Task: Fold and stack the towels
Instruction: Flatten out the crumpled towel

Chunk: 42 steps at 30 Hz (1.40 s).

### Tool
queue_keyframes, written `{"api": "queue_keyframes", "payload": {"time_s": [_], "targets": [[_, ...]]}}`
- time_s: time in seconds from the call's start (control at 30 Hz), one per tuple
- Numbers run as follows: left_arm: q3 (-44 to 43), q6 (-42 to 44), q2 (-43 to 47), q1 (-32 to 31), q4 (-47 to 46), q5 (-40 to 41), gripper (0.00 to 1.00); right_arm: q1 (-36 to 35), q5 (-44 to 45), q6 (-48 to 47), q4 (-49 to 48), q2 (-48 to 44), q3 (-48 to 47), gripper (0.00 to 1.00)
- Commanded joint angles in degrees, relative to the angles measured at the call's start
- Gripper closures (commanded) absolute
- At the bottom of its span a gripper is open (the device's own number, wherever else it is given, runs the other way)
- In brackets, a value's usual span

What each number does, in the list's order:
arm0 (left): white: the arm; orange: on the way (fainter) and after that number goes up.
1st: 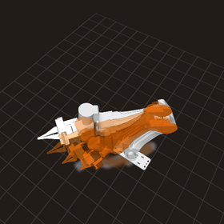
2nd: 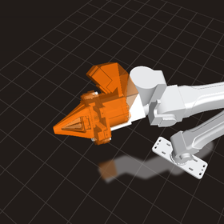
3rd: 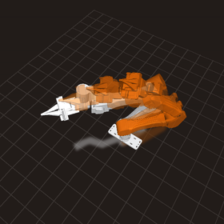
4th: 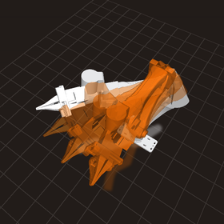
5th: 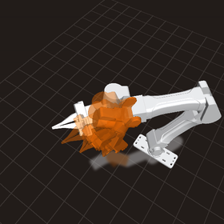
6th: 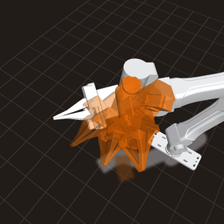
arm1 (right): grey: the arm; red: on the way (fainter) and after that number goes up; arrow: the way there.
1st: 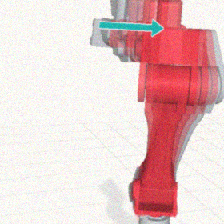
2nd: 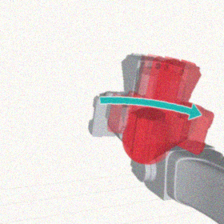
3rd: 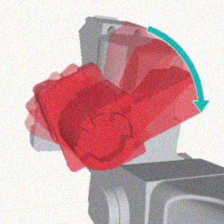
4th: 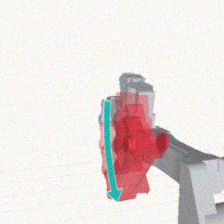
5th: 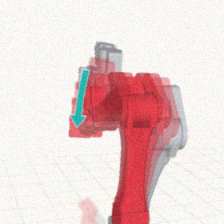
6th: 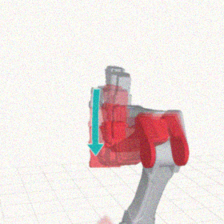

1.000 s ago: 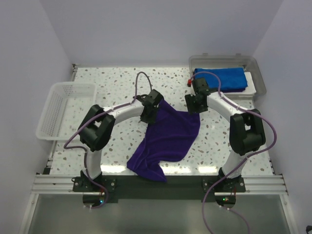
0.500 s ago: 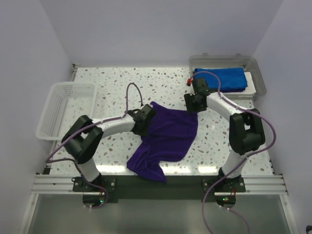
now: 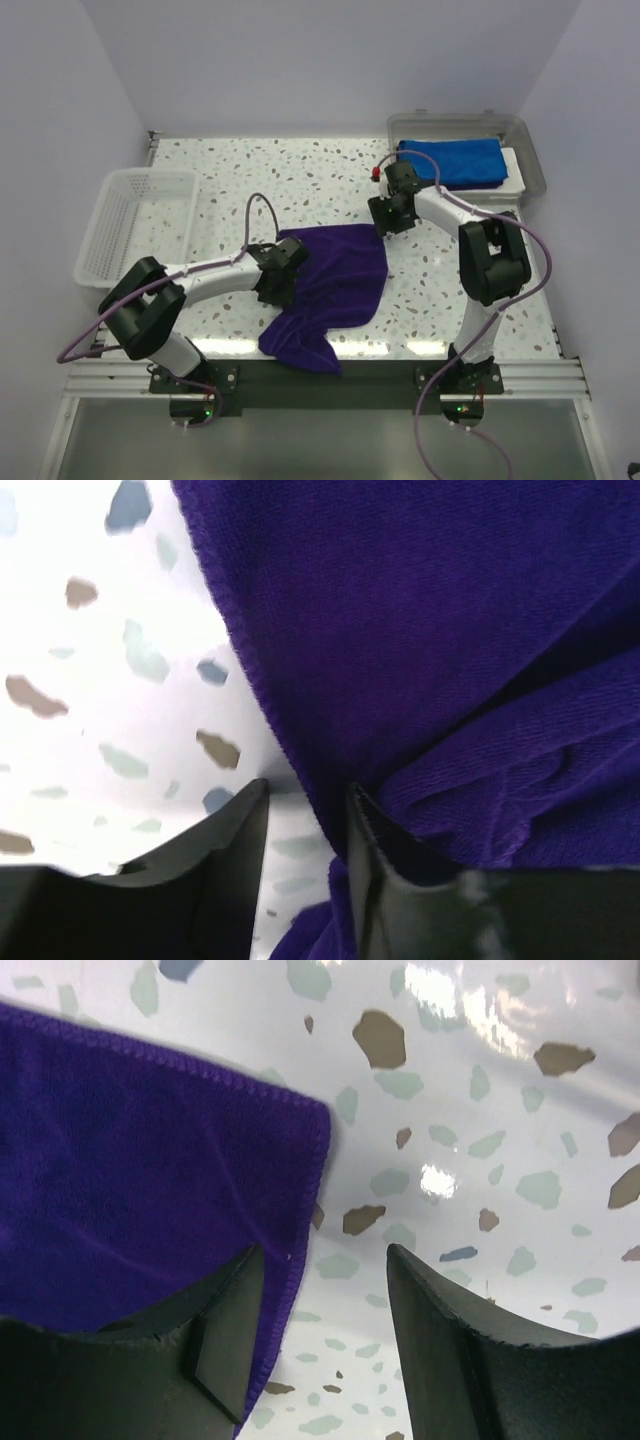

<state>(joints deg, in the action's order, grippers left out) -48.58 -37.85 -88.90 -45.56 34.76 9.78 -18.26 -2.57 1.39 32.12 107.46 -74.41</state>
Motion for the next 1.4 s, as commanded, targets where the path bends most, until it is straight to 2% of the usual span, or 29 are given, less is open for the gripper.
{"api": "queue_keyframes", "payload": {"time_s": [0.0, 0.03, 0.2, 0.47, 0.67, 0.9, 1.03, 1.1, 1.13, 1.17, 1.2, 1.37], "targets": [[-1.4, -0.7, 2.5, -0.1, 7.5, -0.3, 0.57, -0.4, -0.8, -1.0, -1.6, 1.1, -5.2, 0.44], [-4.3, 0.6, 2.7, 0.2, 8.3, 0.0, 0.50, -0.4, -0.5, -1.0, -1.0, 1.5, -6.0, 0.44], [-13.4, 5.1, 3.0, 4.2, 11.0, 3.0, 0.30, -0.4, -2.6, -4.1, 0.2, 5.5, -11.3, 0.49], [-17.3, 16.0, -2.2, 14.2, 2.2, 3.4, 0.21, -0.4, -5.3, -6.2, 3.3, 9.9, -15.8, 0.52], [-20.9, 20.3, -10.0, 18.6, -5.0, -1.8, 0.22, -0.8, -4.8, -7.3, 4.3, 12.1, -16.5, 0.52], [-27.0, 21.9, -17.1, 20.5, -5.7, -2.0, 0.25, -2.0, -2.2, -8.0, 5.2, 13.7, -15.6, 0.56], [-29.8, 22.6, -20.5, 20.6, -5.1, -1.7, 0.27, -2.1, -1.4, -8.1, 5.5, 15.1, -14.7, 0.67], [-30.6, 22.9, -21.8, 20.7, -5.1, -1.5, 0.28, -2.1, -1.7, -8.2, 5.6, 15.8, -14.0, 0.77], [-31.0, 22.9, -22.2, 20.9, -5.1, -1.6, 0.29, -2.1, -1.8, -8.2, 5.6, 15.9, -13.8, 0.83], [-31.5, 22.9, -22.9, 20.8, -5.0, -1.9, 0.30, -2.2, -1.9, -8.2, 5.6, 16.2, -13.6, 0.94], [-31.8, 23.0, -23.2, 20.8, -5.0, -1.9, 0.31, -2.1, -2.0, -8.4, 5.7, 16.5, -13.6, 1.00], [-33.5, 23.1, -25.6, 20.9, -4.5, -1.6, 0.36, -2.1, -2.3, -8.6, 5.3, 16.3, -13.1, 1.00]]}}
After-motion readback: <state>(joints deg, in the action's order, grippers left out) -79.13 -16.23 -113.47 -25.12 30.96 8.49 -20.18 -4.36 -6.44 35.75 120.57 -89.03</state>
